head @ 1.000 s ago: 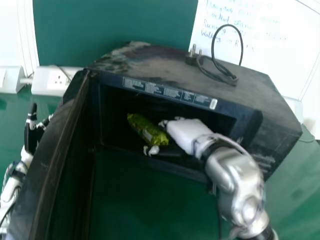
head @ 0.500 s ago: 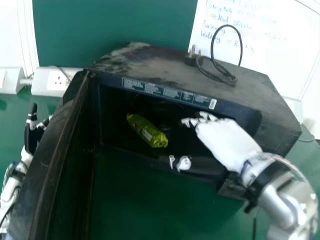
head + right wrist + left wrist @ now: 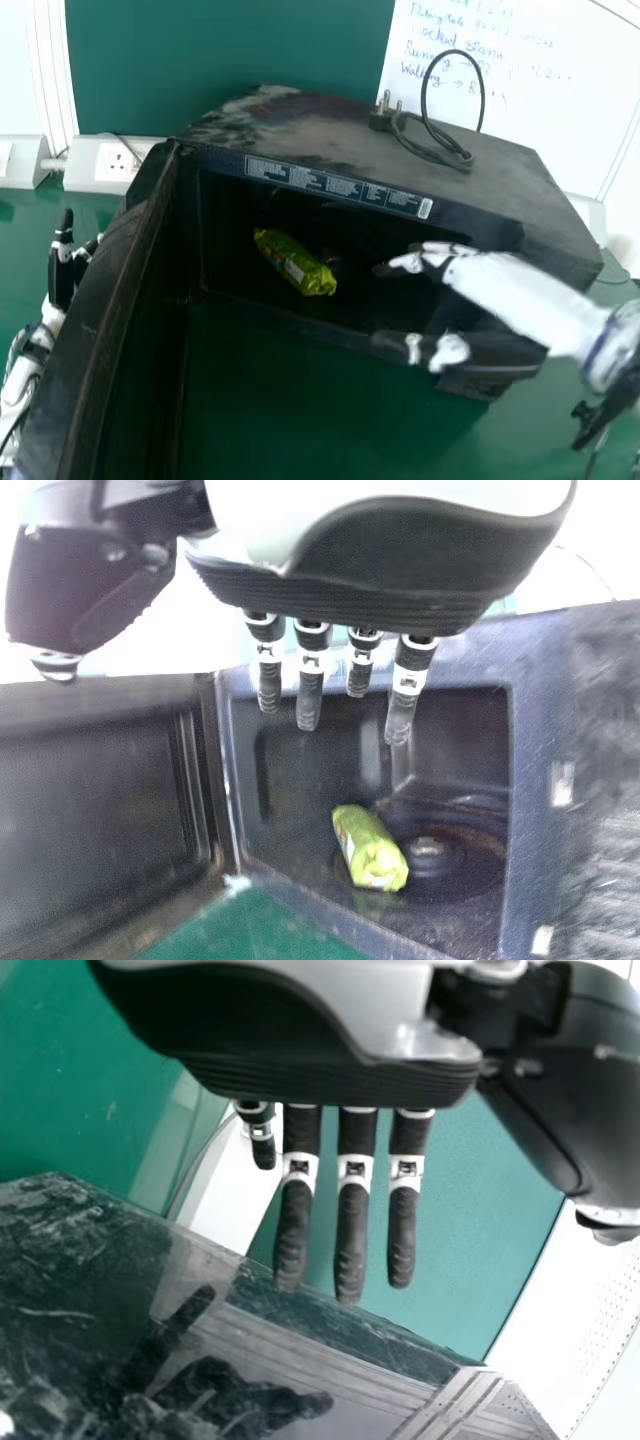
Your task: Put biscuit inside oven
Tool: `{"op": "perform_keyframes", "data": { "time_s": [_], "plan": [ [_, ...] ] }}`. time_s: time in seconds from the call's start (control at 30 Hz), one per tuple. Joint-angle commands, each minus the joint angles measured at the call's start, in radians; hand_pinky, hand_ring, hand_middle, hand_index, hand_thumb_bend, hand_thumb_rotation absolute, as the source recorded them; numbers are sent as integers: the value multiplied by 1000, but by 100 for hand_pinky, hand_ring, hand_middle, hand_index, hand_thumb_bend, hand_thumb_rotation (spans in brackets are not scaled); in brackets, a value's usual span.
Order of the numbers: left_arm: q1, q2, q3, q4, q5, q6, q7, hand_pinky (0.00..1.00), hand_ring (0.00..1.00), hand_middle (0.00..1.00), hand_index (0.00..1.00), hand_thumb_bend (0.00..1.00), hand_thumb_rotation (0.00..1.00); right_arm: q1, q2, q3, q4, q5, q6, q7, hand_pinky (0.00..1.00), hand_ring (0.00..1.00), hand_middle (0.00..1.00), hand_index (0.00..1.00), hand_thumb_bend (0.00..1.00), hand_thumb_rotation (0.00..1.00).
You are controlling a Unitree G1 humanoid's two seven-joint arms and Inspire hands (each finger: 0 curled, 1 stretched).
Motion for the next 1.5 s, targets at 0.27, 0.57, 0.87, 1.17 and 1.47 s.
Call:
{"op": "perform_keyframes", "data": {
  "time_s": [0.27,0.57,0.87,1.17,1.47],
  "plan": [
    [16,13,3,-26,-27,-12,-59,25,32,40,49,52,8,89,-47,-173,84,97,32,-54,81,89,91,92,89,50],
    [42,25,-31,-56,27,-70,-112,24,31,40,49,52,8,150,-31,-284,145,87,50,-160,79,87,92,93,93,55],
    [41,44,-57,-20,64,-164,-198,27,33,41,49,52,7,66,137,-275,184,130,5,-492,59,68,74,78,91,53],
    [58,67,-107,-48,170,-253,-179,26,34,42,49,52,7,42,254,-183,212,38,-176,-783,51,61,68,74,78,61],
    [83,119,-163,-63,332,-389,-134,28,35,42,49,51,7,51,241,-171,217,44,-184,-816,50,60,67,73,82,58]
  ]
}}
